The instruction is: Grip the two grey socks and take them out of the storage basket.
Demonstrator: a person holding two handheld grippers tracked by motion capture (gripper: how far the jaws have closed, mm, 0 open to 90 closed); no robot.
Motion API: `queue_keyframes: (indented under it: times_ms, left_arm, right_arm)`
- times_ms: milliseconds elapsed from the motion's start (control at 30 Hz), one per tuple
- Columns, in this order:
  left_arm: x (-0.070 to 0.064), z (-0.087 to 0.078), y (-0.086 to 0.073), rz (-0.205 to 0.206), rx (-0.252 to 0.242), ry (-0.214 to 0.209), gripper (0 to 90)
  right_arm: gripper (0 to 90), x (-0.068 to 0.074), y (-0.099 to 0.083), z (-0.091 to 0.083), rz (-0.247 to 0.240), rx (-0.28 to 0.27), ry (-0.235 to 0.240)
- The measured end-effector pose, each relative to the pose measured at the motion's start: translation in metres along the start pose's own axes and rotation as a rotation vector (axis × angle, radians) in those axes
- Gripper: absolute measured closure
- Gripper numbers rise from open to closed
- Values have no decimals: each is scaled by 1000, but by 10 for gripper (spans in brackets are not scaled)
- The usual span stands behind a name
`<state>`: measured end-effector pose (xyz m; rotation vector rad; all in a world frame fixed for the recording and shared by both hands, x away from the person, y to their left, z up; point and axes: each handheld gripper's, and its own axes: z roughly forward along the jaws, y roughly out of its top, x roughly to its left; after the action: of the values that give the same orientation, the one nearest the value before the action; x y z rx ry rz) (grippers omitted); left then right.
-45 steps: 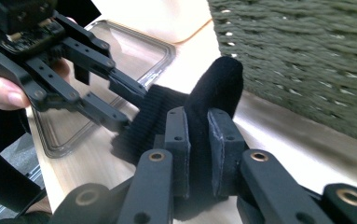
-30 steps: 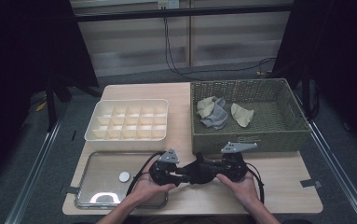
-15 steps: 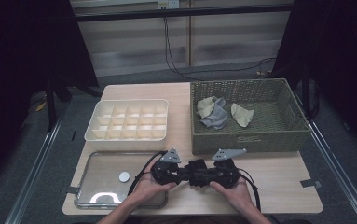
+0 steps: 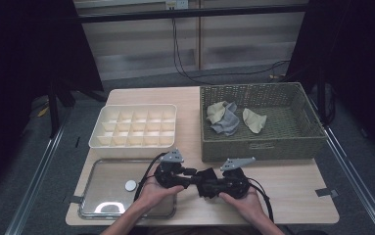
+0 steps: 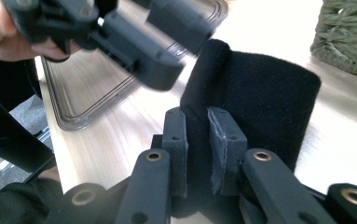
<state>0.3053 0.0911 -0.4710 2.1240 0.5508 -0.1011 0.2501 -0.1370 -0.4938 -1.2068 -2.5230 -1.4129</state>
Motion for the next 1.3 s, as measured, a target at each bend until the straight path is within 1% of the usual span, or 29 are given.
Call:
queue_keyframes:
  times_ms: [33, 67, 100, 167, 233, 367, 400, 433, 467, 500, 533, 567, 600, 667, 700, 733, 767, 800, 833, 867, 900, 933, 1033, 1067, 1100, 1167, 1233, 1267, 1300]
  left_arm:
    - [1, 2, 3, 2, 8, 4, 590]
    - [2, 4, 5, 1, 16, -10, 577]
    - [3, 7, 7, 0, 12, -13, 562]
    - [6, 13, 8, -13, 13, -13, 554]
    - [9, 17, 8, -27, 27, -13, 547]
    - [10, 22, 2, -2, 76, 18, 543]
    - [11, 22, 1, -18, 64, 15, 542]
    - [11, 22, 0, -29, 70, 9, 542]
    - [11, 23, 0, -20, 80, 13, 542]
    - [11, 24, -1, -19, 83, 6, 542]
    - [11, 24, -1, -18, 99, 3, 542]
    - [9, 24, -2, -6, 97, 14, 541]
    - [8, 25, -2, 6, 101, 14, 541]
    - [6, 26, -2, 6, 97, 12, 541]
    - [5, 25, -1, 11, 111, 16, 544]
    - [5, 26, -1, 16, 108, 13, 557]
    - [4, 26, -2, 12, 97, 20, 563]
    - [5, 25, -1, 18, 118, 24, 563]
    - [6, 26, -3, 0, 100, 12, 563]
    - [7, 25, -3, -2, 109, 9, 563]
    - [7, 25, -3, -2, 109, 9, 563]
    - [8, 25, -3, -13, 108, 0, 562]
    - [8, 26, -3, -12, 107, 1, 562]
    - [8, 26, -4, -14, 104, 3, 561]
    - [8, 26, -4, -8, 106, 2, 557]
    - [8, 26, -4, -9, 109, -2, 555]
    - [7, 26, -4, -3, 102, -3, 542]
    - [6, 25, -4, 4, 115, -2, 542]
    - [6, 26, -4, 5, 117, -3, 540]
  right_arm:
    - [781, 0, 0, 0, -5, 0, 1]
    - [781, 1, -1, 0, -8, 1, -2]
    - [780, 1, -1, 0, -9, -1, -3]
    - [781, 1, -2, 0, -11, -2, 0]
    - [780, 2, -3, 0, -17, -7, 2]
    - [779, 3, -3, -1, -25, 5, 5]
    - [778, 2, -2, -1, -29, 12, 4]
    - [777, 2, -2, -2, -26, 17, 1]
    - [775, 2, -2, -2, -26, 20, 1]
    - [771, 3, -2, -3, -26, 20, 2]
    - [766, 3, -2, -4, -28, 21, -1]
    - [755, 4, -2, -5, -31, 22, -8]
    - [745, 4, -2, -7, -25, 20, -13]
    - [734, 4, -2, -9, -22, 22, -17]
    - [719, 5, -2, -11, -18, 24, -19]
    - [701, 5, -2, -13, -20, 30, -18]
    - [691, 7, -1, -16, -31, 28, -28]
    - [687, 7, 0, -19, -31, 17, -30]
    - [687, 6, 1, -24, -14, 2, -23]
    - [695, 3, 1, -30, 2, -14, -27]
    - [696, 2, 1, -32, 6, -21, -34]
    - [696, -1, -1, -36, 22, -29, -40]
    - [704, -7, -4, -40, 42, -40, -56]
    - [704, -8, -4, -41, 46, -39, -58]
    - [706, -9, -4, -42, 40, -38, -78]
    - [705, -12, -6, -39, 32, -18, -93]
    - [709, -13, -8, -33, 36, 10, -95]
    - [716, -14, -9, -31, 29, 19, -96]
    - [722, -13, -10, -29, 29, 28, -96]
